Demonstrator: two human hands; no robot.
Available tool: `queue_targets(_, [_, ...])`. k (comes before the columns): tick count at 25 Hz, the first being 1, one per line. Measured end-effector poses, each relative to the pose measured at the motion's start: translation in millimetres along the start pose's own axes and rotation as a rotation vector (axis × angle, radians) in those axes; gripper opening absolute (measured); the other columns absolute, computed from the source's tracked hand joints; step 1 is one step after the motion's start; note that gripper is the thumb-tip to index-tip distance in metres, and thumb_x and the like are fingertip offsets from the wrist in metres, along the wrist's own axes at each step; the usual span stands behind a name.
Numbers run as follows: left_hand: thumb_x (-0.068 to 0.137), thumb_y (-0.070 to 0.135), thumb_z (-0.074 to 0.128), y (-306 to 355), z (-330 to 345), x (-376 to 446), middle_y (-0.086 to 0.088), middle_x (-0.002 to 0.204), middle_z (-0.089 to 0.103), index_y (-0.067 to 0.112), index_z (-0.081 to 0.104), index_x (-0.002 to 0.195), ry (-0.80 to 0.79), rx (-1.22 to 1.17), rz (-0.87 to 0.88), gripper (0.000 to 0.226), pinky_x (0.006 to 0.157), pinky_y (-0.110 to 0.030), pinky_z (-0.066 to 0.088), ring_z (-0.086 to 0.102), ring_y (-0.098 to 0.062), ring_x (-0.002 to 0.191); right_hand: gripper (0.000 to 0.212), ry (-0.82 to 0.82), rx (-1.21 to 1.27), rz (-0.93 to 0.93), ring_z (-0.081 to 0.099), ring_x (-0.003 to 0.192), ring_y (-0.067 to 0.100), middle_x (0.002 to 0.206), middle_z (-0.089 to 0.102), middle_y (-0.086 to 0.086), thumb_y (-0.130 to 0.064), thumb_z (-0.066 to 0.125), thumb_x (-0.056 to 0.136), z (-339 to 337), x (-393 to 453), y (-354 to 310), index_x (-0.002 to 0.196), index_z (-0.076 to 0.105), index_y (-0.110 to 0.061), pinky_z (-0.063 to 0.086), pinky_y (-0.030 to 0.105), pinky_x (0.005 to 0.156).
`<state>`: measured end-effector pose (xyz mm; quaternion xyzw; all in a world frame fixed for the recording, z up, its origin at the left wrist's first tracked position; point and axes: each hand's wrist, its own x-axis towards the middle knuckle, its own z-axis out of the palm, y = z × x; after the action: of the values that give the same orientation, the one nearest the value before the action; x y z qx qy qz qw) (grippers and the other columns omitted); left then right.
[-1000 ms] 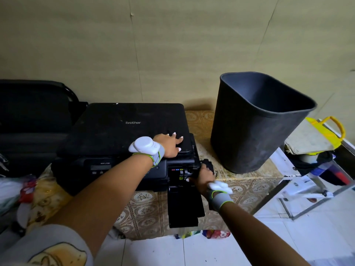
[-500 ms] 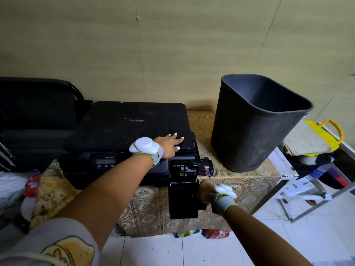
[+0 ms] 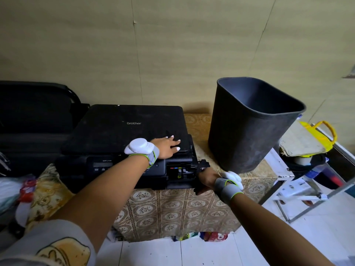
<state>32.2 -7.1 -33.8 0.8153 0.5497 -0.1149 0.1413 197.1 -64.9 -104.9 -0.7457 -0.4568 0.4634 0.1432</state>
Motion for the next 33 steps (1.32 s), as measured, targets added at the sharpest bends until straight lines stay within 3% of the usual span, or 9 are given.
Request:
queue_targets(2, [0.101, 0.048, 0.022, 1, -1, -1, 0.002, 0.164, 0.005, 0.030, 0.017, 0.153, -0.007, -0.010, 0.001, 0.055, 0.121, -0.036, 0.016, 0.009, -0.018, 0.152, 0.022, -0.014, 0.038, 0.018, 0.069, 0.094, 0.039, 0.104, 0.069, 0.026, -0.015, 0.050, 0.092, -2, 8, 4, 0.073, 0.052, -0.005, 0.058, 0.044, 0.081])
queue_targets(4, [0.098, 0.055, 0.023, 1, -3, -2, 0.003, 0.164, 0.004, 0.031, 0.016, 0.153, -0.013, -0.017, 0.004, 0.060, 0.122, -0.037, 0.014, 0.008, -0.018, 0.152, 0.019, -0.011, 0.093, 0.025, 0.071, 0.081, 0.040, 0.092, 0.072, 0.029, -0.017, 0.058, 0.086, -2, 15, 6, 0.080, 0.057, 0.001, 0.057, 0.050, 0.083])
queue_targets(6, [0.093, 0.063, 0.028, 0, -3, -3, 0.003, 0.164, 0.001, 0.031, 0.012, 0.153, -0.028, -0.016, 0.016, 0.070, 0.122, -0.038, 0.012, 0.005, -0.017, 0.152, 0.023, 0.028, 0.208, 0.018, 0.070, 0.069, 0.038, 0.095, 0.069, 0.028, -0.018, 0.056, 0.089, -2, 13, 1, 0.092, 0.058, 0.005, 0.059, 0.047, 0.077])
queue_targets(9, [0.082, 0.072, 0.043, -4, 1, -4, 0.003, 0.164, -0.005, 0.031, 0.004, 0.153, -0.054, 0.028, 0.033, 0.091, 0.123, -0.041, 0.012, -0.001, -0.017, 0.152, 0.036, 0.184, 0.041, -0.061, 0.069, 0.094, 0.036, 0.111, 0.068, 0.017, -0.030, 0.052, 0.089, -4, 18, -3, 0.110, 0.061, -0.003, 0.055, 0.040, 0.087])
queue_targets(14, [0.070, 0.062, 0.069, -9, 12, 0, 0.002, 0.164, -0.010, 0.032, -0.004, 0.153, -0.018, 0.141, 0.065, 0.115, 0.119, -0.042, 0.025, -0.003, -0.019, 0.152, 0.040, 0.212, -0.256, -0.145, 0.065, 0.102, 0.033, 0.107, 0.070, 0.019, -0.036, 0.048, 0.085, -3, -1, -11, 0.106, 0.063, -0.006, 0.052, 0.038, 0.091])
queue_targets(17, [0.072, 0.050, 0.074, -11, 16, 3, 0.000, 0.164, -0.009, 0.031, -0.005, 0.153, 0.020, 0.194, 0.073, 0.115, 0.117, -0.040, 0.030, 0.000, -0.020, 0.152, 0.041, 0.195, -0.368, -0.259, 0.055, 0.118, 0.035, 0.127, 0.058, 0.022, -0.026, 0.050, 0.092, -2, -4, -6, 0.126, 0.046, -0.003, 0.043, 0.035, 0.096])
queue_targets(21, [0.077, 0.042, 0.072, -10, 17, 2, 0.000, 0.164, -0.005, 0.031, -0.003, 0.154, 0.060, 0.208, 0.074, 0.108, 0.113, -0.038, 0.033, 0.004, -0.020, 0.152, 0.074, 0.129, -0.484, -0.406, 0.050, 0.124, 0.035, 0.138, 0.049, 0.021, -0.023, 0.061, 0.087, -5, 0, -2, 0.146, 0.018, -0.014, 0.042, 0.037, 0.102])
queue_targets(25, [0.078, 0.042, 0.072, -9, 18, 2, 0.000, 0.164, -0.004, 0.031, -0.001, 0.154, 0.075, 0.206, 0.071, 0.106, 0.114, -0.037, 0.033, 0.006, -0.020, 0.152, 0.053, 0.148, -0.578, -0.395, 0.054, 0.118, 0.037, 0.131, 0.055, 0.021, -0.030, 0.061, 0.087, -3, 0, -11, 0.131, 0.041, -0.010, 0.044, 0.037, 0.094])
queue_targets(33, [0.077, 0.041, 0.072, -10, 18, 1, 0.001, 0.164, -0.001, 0.033, 0.002, 0.153, 0.119, 0.191, 0.075, 0.104, 0.115, -0.036, 0.033, 0.008, -0.018, 0.152, 0.039, 0.176, -0.555, -0.399, 0.059, 0.110, 0.038, 0.121, 0.063, 0.021, -0.030, 0.062, 0.085, -6, 10, -12, 0.118, 0.052, -0.013, 0.048, 0.038, 0.087])
